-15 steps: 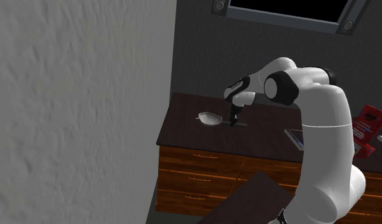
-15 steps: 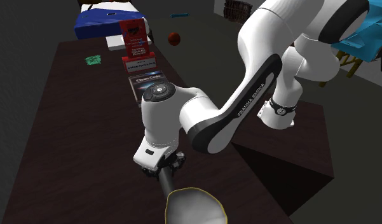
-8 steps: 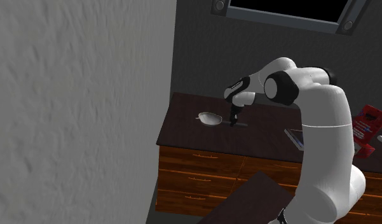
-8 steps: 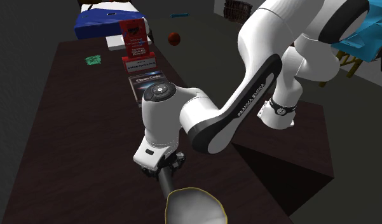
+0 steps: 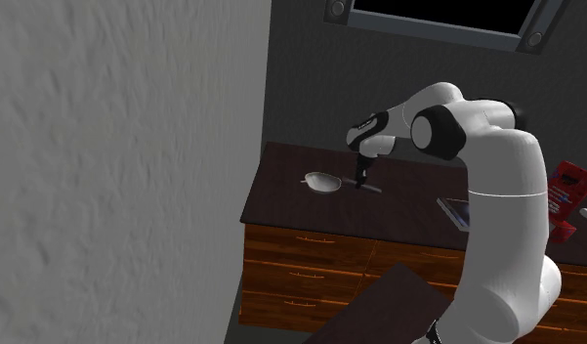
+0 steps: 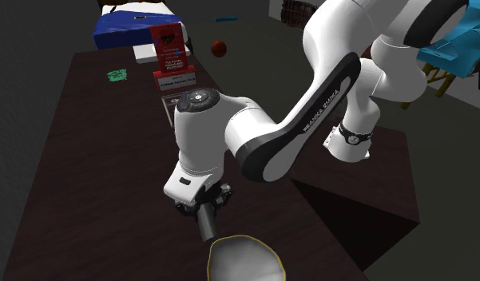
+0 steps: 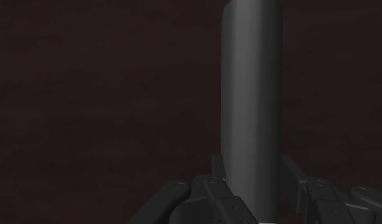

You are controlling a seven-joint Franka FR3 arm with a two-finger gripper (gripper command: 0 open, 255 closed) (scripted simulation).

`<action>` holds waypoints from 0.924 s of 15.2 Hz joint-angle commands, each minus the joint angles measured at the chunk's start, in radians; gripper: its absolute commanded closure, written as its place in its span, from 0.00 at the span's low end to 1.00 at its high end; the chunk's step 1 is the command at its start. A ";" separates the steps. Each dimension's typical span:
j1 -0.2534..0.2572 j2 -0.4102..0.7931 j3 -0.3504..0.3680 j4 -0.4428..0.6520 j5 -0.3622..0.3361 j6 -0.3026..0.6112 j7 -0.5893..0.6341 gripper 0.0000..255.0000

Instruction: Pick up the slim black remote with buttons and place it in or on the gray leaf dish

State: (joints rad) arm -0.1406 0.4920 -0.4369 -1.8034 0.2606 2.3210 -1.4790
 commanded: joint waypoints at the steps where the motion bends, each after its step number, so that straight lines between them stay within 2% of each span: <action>1: 0.004 -0.016 -0.006 0.006 -0.010 -0.021 0.006 1.00; 14: 0.023 -0.101 -0.035 0.067 -0.062 -0.159 0.038 1.00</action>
State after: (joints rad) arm -0.1176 0.3945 -0.4701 -1.7466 0.2016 2.1750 -1.4422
